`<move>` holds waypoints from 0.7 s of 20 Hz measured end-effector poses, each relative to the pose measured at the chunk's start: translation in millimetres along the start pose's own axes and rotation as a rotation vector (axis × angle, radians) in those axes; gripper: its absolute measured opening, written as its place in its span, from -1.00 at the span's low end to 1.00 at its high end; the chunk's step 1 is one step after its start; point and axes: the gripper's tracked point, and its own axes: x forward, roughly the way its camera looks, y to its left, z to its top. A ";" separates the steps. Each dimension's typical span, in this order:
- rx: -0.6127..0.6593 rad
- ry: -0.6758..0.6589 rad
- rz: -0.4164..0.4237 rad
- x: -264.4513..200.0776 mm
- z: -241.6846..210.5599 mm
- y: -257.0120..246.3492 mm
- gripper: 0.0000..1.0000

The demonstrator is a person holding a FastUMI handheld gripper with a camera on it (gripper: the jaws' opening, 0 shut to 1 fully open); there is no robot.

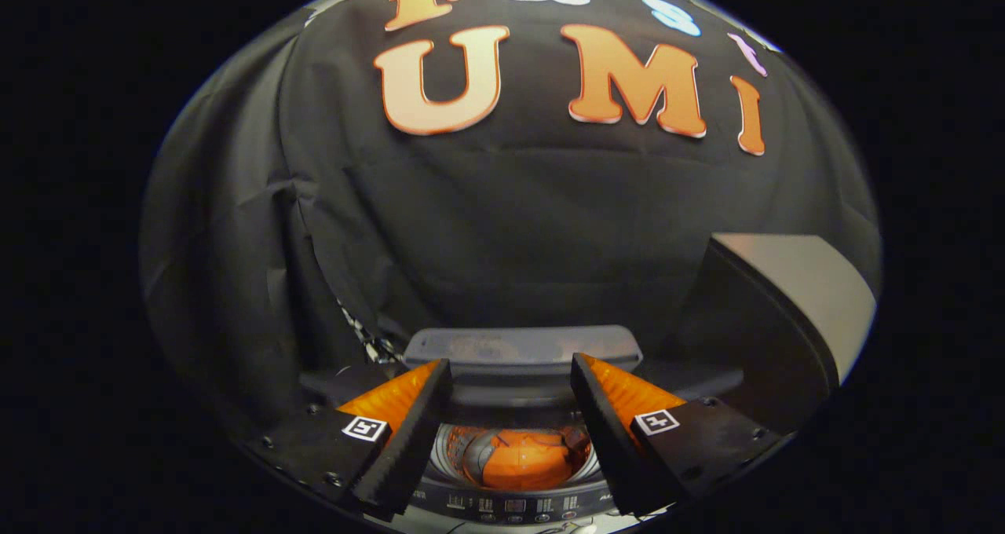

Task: Put the clothes into the washing machine and then close the washing machine lid.

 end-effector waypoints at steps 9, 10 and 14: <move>0.025 0.107 0.020 17.8 -49.4 3.9 0.97; 0.024 0.104 0.025 15.5 -46.0 4.2 0.97; 0.029 0.051 0.038 -3.5 -12.7 -1.8 0.97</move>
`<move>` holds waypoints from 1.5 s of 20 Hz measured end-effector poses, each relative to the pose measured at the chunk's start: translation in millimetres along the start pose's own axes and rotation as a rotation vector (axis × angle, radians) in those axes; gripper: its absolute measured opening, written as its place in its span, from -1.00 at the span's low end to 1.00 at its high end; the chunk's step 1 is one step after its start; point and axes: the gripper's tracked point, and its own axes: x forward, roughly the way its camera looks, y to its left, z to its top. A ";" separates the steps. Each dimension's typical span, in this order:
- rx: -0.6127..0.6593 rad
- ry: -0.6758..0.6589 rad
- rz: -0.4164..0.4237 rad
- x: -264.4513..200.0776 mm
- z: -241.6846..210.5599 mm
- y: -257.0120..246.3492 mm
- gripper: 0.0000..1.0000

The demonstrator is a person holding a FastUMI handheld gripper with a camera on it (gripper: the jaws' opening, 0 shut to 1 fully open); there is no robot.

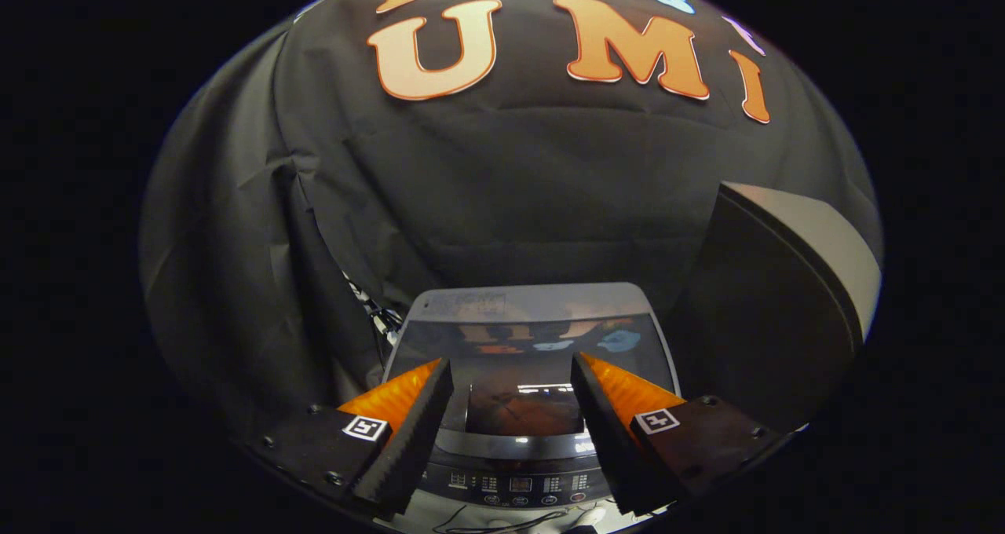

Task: Put the clothes into the washing machine and then close the washing machine lid.

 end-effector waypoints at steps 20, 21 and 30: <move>-0.002 -0.408 -0.033 -267.0 159.6 -118.4 0.96; -0.010 -0.423 -0.041 -280.8 163.0 -123.6 0.96; -0.066 -0.540 -0.071 -358.8 181.4 -156.5 0.95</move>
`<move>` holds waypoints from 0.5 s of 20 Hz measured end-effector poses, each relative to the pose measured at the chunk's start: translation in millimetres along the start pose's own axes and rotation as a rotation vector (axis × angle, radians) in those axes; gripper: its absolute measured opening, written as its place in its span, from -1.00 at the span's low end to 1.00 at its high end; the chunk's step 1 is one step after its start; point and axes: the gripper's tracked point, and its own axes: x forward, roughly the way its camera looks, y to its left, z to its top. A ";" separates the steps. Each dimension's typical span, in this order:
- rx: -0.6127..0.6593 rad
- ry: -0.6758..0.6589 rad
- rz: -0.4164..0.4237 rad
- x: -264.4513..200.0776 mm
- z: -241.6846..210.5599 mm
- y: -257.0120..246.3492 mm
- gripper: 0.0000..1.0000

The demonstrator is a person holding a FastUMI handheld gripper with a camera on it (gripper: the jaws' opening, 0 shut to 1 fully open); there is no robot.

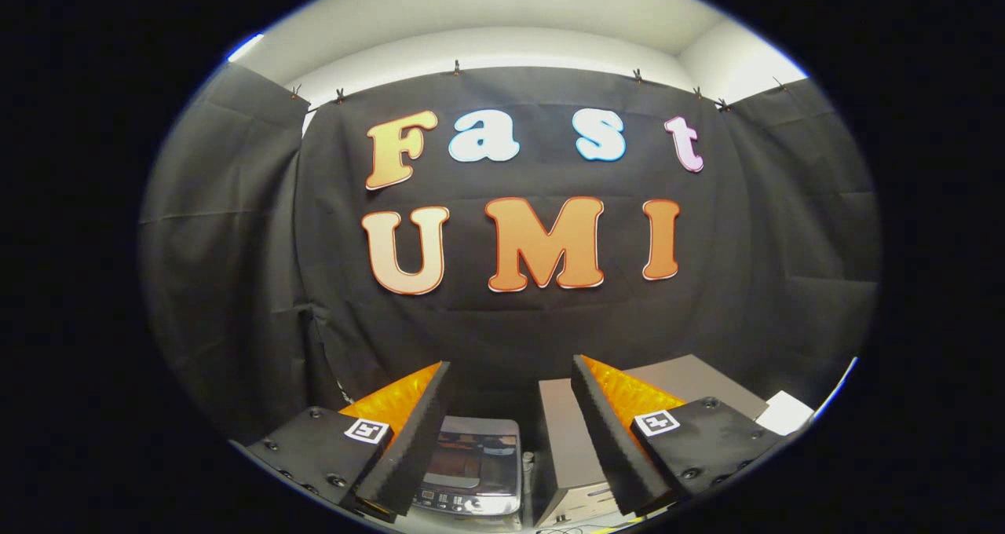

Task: Put the clothes into the washing machine and then close the washing machine lid.

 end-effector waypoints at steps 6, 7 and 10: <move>-0.017 -0.057 -0.018 -25.5 19.8 -17.1 0.96; -0.016 -0.067 -0.018 -28.8 23.9 -18.4 0.96; -0.016 -0.083 -0.033 -34.2 26.1 -28.2 0.96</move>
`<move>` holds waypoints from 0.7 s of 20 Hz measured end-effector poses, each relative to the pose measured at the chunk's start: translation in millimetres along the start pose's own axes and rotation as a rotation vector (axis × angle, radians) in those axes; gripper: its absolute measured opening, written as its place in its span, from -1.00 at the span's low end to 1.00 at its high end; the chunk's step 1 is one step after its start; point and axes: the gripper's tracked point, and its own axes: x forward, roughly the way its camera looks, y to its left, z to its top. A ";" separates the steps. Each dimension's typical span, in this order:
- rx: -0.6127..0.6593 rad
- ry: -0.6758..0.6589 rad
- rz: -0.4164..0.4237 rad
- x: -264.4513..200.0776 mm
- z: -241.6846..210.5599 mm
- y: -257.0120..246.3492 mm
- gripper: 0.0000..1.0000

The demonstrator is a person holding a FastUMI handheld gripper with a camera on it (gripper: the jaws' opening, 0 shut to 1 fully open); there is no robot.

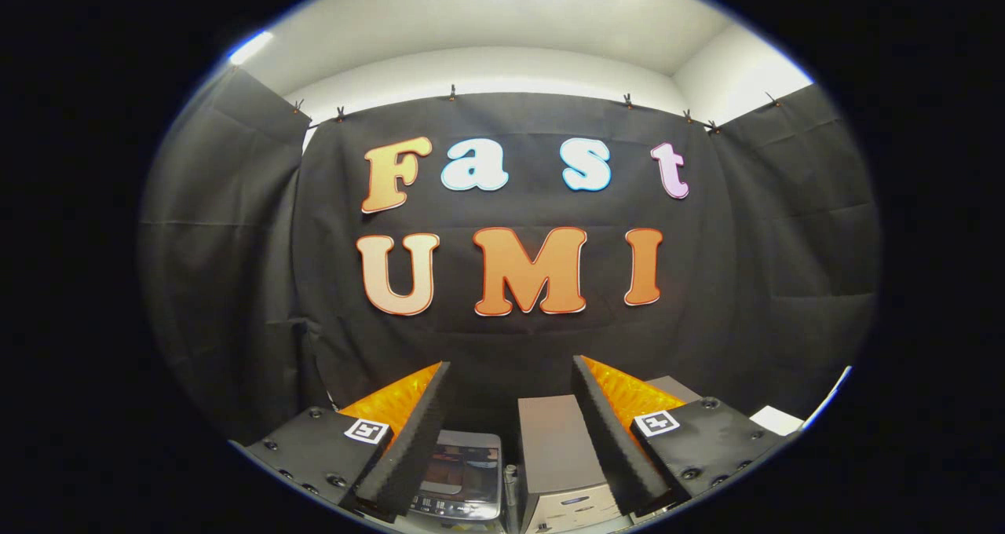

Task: Put the clothes into the washing machine and then close the washing machine lid.

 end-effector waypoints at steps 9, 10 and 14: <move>-0.002 -0.007 -0.017 4.2 5.7 -8.3 0.96; -0.003 -0.009 -0.013 4.9 6.4 -7.9 0.96; -0.006 -0.014 -0.011 3.1 9.3 -9.3 0.96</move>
